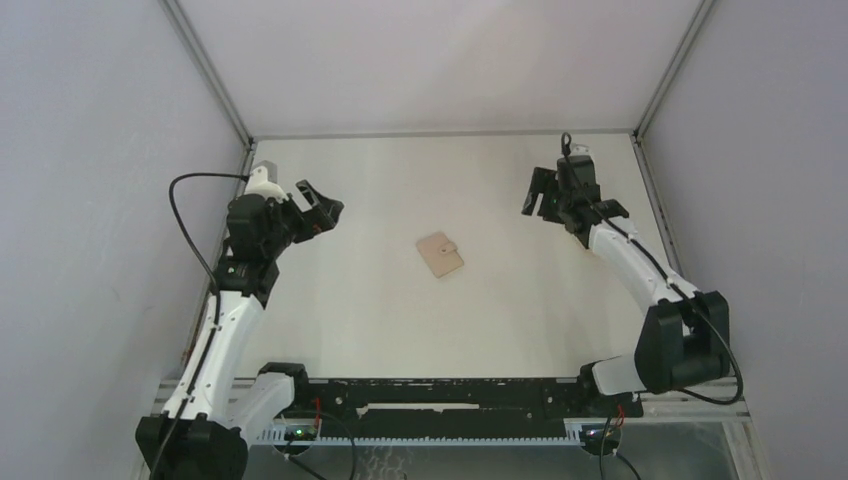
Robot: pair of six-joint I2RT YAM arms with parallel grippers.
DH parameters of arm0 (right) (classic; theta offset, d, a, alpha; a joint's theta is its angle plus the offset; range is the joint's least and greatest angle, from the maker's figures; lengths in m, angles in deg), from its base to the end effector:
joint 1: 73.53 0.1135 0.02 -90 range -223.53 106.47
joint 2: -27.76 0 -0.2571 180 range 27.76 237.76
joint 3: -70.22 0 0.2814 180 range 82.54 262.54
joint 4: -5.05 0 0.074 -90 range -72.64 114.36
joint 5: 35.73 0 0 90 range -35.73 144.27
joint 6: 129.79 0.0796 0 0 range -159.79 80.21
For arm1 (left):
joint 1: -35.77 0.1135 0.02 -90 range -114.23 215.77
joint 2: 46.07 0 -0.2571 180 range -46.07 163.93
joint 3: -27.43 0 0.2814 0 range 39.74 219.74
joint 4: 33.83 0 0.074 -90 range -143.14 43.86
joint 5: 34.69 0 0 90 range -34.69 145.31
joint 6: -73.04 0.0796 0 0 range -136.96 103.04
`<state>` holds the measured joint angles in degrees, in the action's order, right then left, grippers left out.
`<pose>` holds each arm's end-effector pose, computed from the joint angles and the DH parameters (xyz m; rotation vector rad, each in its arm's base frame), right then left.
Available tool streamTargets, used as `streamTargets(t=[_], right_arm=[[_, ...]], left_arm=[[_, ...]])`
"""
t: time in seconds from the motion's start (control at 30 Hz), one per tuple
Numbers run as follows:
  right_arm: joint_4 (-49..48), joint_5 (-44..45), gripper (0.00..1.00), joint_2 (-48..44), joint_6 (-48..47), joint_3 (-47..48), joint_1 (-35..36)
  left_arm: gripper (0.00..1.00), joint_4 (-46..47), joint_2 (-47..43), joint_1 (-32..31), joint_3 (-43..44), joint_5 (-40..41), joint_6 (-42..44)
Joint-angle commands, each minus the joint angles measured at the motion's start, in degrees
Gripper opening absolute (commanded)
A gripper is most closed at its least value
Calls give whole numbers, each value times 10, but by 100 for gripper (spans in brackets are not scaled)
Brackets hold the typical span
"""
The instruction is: Take the credit cards out of the card holder
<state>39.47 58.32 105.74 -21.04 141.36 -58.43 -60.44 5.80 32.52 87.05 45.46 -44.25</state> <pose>0.3502 0.0887 0.2303 0.1100 2.2964 0.2254 0.2831 -0.0297 0.3044 -0.2850 1.9083 -0.5228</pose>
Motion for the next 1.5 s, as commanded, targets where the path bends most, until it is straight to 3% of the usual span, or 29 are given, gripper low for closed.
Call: streamTargets(t=[0.0,0.4,0.57,1.03,1.37,1.47], right_arm=[[2,38,81,78,-50,72,-50],[-71,-32,72,181,-154,107,-121],[-48,-80,72,229,-186,139,-135],[-34,-15,66,282,-204,145,-132],[-43,7,45,299,-223,139,-120],[-51,14,33,296,-228,133,-109]], left_arm=[[100,28,33,2,16,-64,-21],[100,-6,94,2,72,-120,4],[100,-17,90,3,69,-122,21],[99,-15,101,3,40,-120,32],[99,-16,112,2,36,-125,33],[99,-14,109,2,31,-124,34]])
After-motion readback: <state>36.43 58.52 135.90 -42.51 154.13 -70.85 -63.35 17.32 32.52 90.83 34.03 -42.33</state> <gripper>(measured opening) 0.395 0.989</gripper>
